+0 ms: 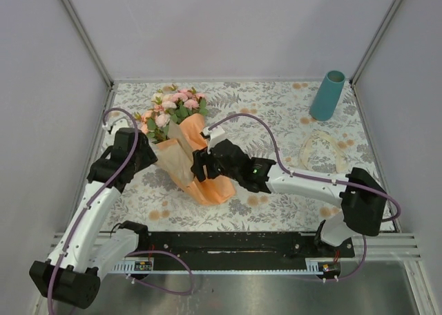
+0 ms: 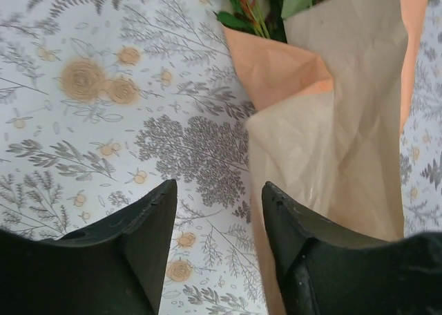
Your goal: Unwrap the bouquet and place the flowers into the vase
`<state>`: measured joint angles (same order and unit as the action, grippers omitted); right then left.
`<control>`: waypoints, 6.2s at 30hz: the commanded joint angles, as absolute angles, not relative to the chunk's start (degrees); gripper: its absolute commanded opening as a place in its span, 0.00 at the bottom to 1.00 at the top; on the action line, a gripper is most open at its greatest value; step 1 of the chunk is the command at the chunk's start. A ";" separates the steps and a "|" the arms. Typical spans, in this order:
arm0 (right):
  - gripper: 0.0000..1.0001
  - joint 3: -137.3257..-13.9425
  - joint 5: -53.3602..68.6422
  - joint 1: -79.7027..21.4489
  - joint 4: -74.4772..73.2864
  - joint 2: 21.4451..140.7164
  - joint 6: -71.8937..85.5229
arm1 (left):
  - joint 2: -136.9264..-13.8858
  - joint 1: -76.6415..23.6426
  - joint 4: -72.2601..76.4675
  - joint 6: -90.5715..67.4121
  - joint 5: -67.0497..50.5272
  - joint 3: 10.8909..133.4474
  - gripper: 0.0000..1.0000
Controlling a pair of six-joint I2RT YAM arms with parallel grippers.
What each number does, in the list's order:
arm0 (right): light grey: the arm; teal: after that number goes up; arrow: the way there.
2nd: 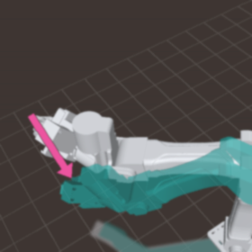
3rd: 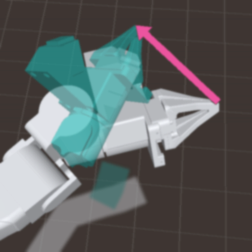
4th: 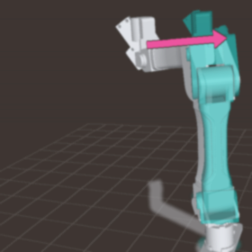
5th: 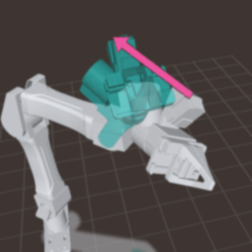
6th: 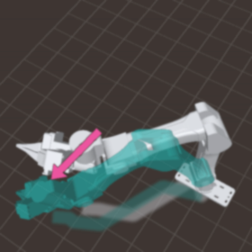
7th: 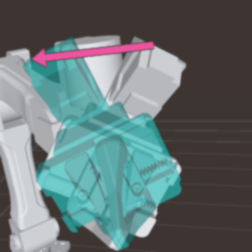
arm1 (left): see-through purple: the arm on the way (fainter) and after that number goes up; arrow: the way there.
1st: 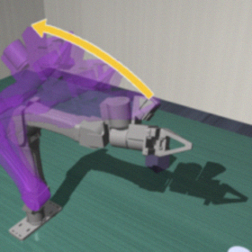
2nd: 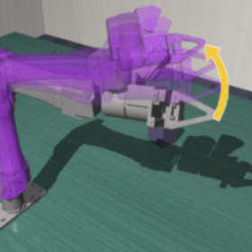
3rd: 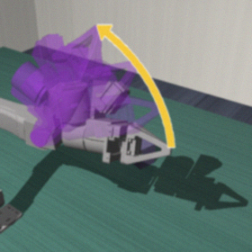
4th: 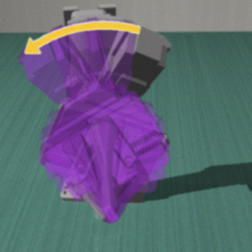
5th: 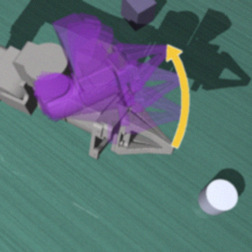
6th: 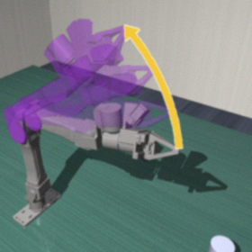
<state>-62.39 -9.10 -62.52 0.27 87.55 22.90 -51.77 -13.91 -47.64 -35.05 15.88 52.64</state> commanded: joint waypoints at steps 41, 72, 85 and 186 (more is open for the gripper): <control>0.00 -55.21 -32.96 -53.89 7.29 84.03 28.82 | -59.32 -11.43 -32.96 -48.51 -12.94 45.09 0.55; 0.00 -49.13 -29.53 -31.91 2.38 88.33 40.25 | -67.16 -0.79 -38.78 -53.10 8.89 53.17 0.44; 0.47 -55.98 -16.37 -30.85 -12.74 73.23 29.02 | -77.15 -7.90 -31.28 -31.30 -9.15 66.52 0.74; 0.50 -55.36 15.30 -35.95 -19.69 49.03 28.82 | -74.10 -4.39 -36.39 -27.25 2.29 64.77 0.64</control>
